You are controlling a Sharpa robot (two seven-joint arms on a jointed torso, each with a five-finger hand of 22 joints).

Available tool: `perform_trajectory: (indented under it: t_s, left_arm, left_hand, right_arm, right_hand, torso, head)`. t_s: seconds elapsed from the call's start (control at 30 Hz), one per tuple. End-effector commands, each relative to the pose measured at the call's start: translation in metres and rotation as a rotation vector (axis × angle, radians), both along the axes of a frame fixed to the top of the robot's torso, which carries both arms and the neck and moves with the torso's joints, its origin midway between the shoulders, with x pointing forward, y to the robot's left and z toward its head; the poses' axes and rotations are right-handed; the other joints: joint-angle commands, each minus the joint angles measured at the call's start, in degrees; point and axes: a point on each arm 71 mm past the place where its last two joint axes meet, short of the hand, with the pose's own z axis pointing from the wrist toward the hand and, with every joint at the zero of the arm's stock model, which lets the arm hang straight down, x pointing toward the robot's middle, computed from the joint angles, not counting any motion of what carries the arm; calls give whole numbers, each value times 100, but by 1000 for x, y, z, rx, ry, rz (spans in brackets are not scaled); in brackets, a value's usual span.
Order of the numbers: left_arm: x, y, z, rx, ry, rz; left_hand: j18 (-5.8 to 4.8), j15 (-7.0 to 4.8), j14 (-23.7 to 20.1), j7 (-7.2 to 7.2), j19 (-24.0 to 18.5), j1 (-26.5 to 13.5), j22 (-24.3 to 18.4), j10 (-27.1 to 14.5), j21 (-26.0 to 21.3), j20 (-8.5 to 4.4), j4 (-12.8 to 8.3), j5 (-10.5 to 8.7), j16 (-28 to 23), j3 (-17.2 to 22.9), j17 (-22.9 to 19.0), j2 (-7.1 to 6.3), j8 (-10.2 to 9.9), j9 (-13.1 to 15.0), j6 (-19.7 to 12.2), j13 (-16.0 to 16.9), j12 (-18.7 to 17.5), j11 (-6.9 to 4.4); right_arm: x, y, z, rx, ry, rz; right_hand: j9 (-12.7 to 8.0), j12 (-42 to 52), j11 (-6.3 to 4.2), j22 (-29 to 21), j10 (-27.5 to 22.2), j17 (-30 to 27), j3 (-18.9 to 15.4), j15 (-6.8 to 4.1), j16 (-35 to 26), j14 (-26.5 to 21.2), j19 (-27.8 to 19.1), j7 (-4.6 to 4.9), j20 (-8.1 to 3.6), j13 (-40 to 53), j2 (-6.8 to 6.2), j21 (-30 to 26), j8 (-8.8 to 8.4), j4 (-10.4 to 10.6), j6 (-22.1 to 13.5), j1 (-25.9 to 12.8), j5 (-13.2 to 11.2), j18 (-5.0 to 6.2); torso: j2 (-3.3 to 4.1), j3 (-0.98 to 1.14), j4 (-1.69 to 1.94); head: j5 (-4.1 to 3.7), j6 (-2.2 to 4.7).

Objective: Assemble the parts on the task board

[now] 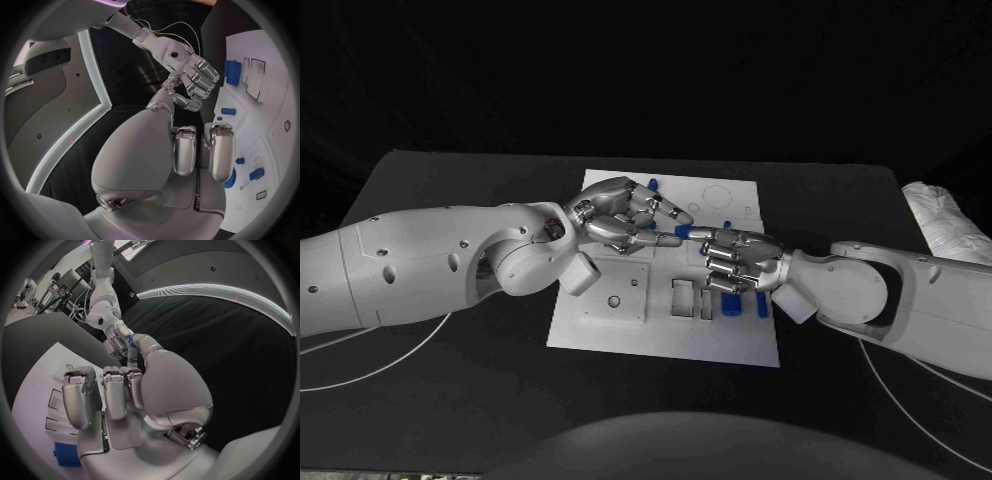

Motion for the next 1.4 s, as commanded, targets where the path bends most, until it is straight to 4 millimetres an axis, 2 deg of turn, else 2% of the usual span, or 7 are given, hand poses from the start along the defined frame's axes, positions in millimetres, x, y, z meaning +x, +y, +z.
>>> perform_trajectory:
  t_s: [0.03, 0.4, 0.8, 0.9, 1.0, 1.1, 1.4]
  left_arm:
    - [0, -1, 0, -4, -3, -3]
    - [6, 9, 0, 62, -97, 47]
    - [12, 25, 0, 233, -279, 113]
    - [12, 25, 0, 265, -312, 119]
    - [11, 23, 0, 291, -320, 125]
    - [9, 21, -2, 329, -319, 121]
    - [3, 14, -8, 424, -278, 63]
  left_hand:
    - [-42, 16, 593, -24, 586, 75, 1509, 597, 24, 36, 42, -244, 14, -85, 1505, -61, -18, -113, -445, 1477, -21, 9]
    - [-42, 61, 593, 61, 586, -580, 1509, 597, 24, 58, 288, -1500, 14, -628, 1505, -416, 90, -113, -1843, 1477, -21, 78]
    - [-42, 197, 593, 243, 586, -1608, 1509, 597, 24, 170, 284, -1558, 14, -732, 1505, -454, 837, 89, -1541, 1477, -21, 237]
    - [-42, 214, 593, 223, 586, -1785, 1509, 597, 24, 195, 271, -1257, 14, -672, 1505, -235, 1229, 247, -1241, 1477, -21, 257]
    - [-42, 196, 593, 122, 586, -2100, 1509, 597, 24, 191, 277, -264, 14, -714, 1505, 81, 1750, 496, -897, 1477, -21, 214]
    - [-42, 99, 593, -25, 586, -2112, 1509, 597, 24, 127, 254, 273, 14, -756, 1505, 334, 2202, 794, -725, 1477, -21, 111]
    - [-42, -28, 593, -167, 586, -2249, 1509, 597, 24, -5, 279, 876, 14, -916, 1505, 691, 2941, 1558, -904, 1477, -21, -32]
  right_arm:
    - [1, 0, 0, -3, 1, -24]
    - [2, -7, -4, -63, -4, -45]
    - [5, -16, -4, -110, -67, -103]
    - [6, -18, -4, -119, -84, -119]
    - [7, -19, -5, -128, -95, -130]
    - [7, -20, -5, -135, -103, -135]
    - [6, -17, -7, -163, -111, -127]
  right_hand:
    - [-17, 21, 1, 1506, 597, 1507, 60, 6, 19, 598, 618, 19, -20, 1504, -34, 25, -52, -14, 57, 28, -58, -36]
    - [-42, 21, 2, 1506, 597, 1507, 181, 7, 19, 598, 618, 84, -22, 1504, -50, 25, -120, -51, 105, 42, -103, -36]
    - [-44, 21, -2, 1506, 597, 1507, 266, 2, 19, 598, 618, 134, -24, 1504, -57, 25, -153, -77, 108, 47, -158, -36]
    - [-44, 21, -2, 1506, 597, 1507, 277, 2, 19, 598, 618, 138, -24, 1504, -59, 25, -157, -80, 109, 47, -171, -36]
    - [-44, 21, -3, 1506, 597, 1507, 286, 1, 19, 598, 618, 141, -24, 1504, -59, 25, -160, -83, 109, 48, -178, -36]
    - [-44, 21, -4, 1506, 597, 1507, 301, 0, 19, 598, 618, 147, -25, 1504, -60, 25, -165, -87, 110, 49, -196, -36]
    - [-45, 21, -5, 1506, 597, 1507, 334, -1, 19, 598, 618, 160, -25, 1504, -59, 25, -178, -96, 110, 51, -234, -36]
  torso:
    - [1, 2, 5]
    - [0, 3, 2]
    - [-2, -2, -5]
    - [-5, -7, 9]
    - [1, -3, 16]
    - [1, 1, 8]
    - [2, 6, 6]
  head:
    - [2, 0]
    - [17, 0]
    - [-33, 0]
    - [-43, 0]
    - [-28, 0]
    - [-21, 0]
    - [4, 0]
